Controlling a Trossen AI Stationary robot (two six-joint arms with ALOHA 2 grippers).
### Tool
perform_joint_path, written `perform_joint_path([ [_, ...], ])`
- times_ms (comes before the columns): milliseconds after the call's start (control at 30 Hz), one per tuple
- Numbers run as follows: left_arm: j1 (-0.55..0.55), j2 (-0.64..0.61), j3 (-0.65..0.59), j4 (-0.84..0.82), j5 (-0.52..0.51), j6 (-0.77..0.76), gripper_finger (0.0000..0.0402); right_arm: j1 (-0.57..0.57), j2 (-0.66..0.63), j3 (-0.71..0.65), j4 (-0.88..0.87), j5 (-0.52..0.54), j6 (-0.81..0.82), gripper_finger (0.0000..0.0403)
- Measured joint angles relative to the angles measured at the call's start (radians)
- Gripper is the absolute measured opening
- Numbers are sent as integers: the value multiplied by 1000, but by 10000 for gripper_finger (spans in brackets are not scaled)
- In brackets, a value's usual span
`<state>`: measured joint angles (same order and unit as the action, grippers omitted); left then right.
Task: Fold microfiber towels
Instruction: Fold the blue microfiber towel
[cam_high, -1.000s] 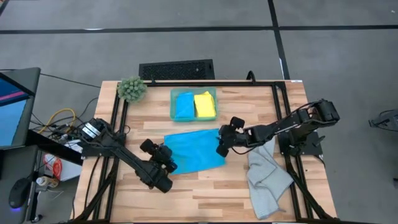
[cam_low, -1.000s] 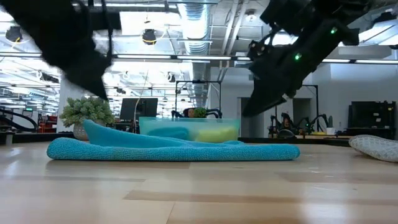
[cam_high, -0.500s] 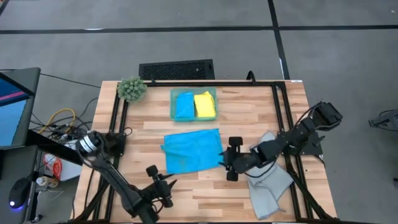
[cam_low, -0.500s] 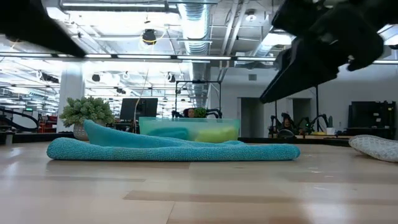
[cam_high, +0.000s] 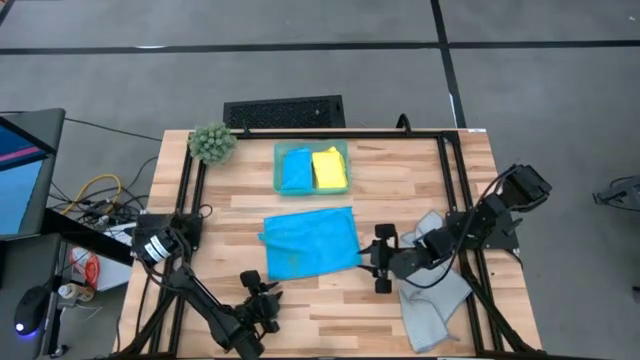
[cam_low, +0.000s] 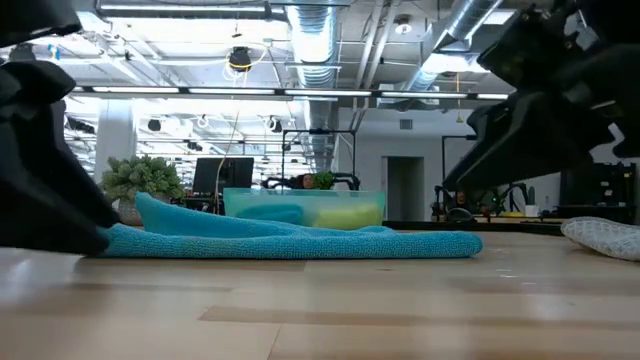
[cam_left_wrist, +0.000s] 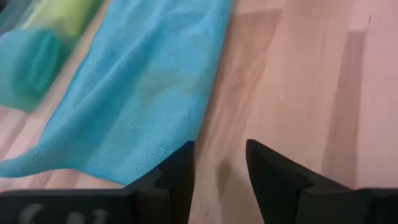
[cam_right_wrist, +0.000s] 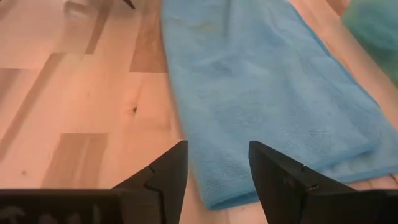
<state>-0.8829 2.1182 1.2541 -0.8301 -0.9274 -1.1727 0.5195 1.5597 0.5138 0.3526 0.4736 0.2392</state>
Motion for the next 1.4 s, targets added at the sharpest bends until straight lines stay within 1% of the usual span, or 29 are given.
perform_joint_path([
  [133, 9, 9, -1, 2, 23, 9, 138, 2, 0, -28, 62, 0, -4, 194],
  [267, 17, 9, -1, 2, 29, 9, 138, 4, 9, -31, 88, -1, -36, 192],
  [333, 19, 9, 0, 2, 32, 10, 138, 4, 46, -29, 121, -2, -47, 192],
  [467, 27, 9, 0, 6, 43, 14, 138, 3, 127, -17, 129, 0, -72, 193],
  [600, 29, 8, 0, 7, 57, 18, 138, -5, 196, -5, 129, 0, -55, 192],
  [733, 39, 5, 2, 7, 99, 24, 131, -4, 236, -1, 145, 14, 0, 187],
  [833, 49, 4, 2, 8, 133, 25, 106, -3, 241, 0, 143, 10, 33, 169],
  [1000, 63, 5, 3, 15, 166, 29, 23, 10, 236, 0, 132, 4, 37, 119],
  [1067, 67, 6, 4, 12, 168, 29, 8, 11, 236, 0, 131, 0, 41, 98],
  [1167, 65, 2, 48, -44, 177, 47, 13, 13, 236, 0, 131, -2, 41, 75],
  [1233, 58, -4, 105, -159, 187, 64, 16, 13, 236, 0, 131, -2, 41, 66],
  [1300, 38, -30, 176, -273, 130, 47, 16, 13, 236, -1, 131, -1, 41, 60],
  [1333, 24, -43, 199, -334, 82, 13, 16, 11, 236, -1, 131, -1, 41, 59],
  [1400, 1, -52, 206, -450, 6, -78, 18, 11, 236, -1, 131, -1, 41, 57],
])
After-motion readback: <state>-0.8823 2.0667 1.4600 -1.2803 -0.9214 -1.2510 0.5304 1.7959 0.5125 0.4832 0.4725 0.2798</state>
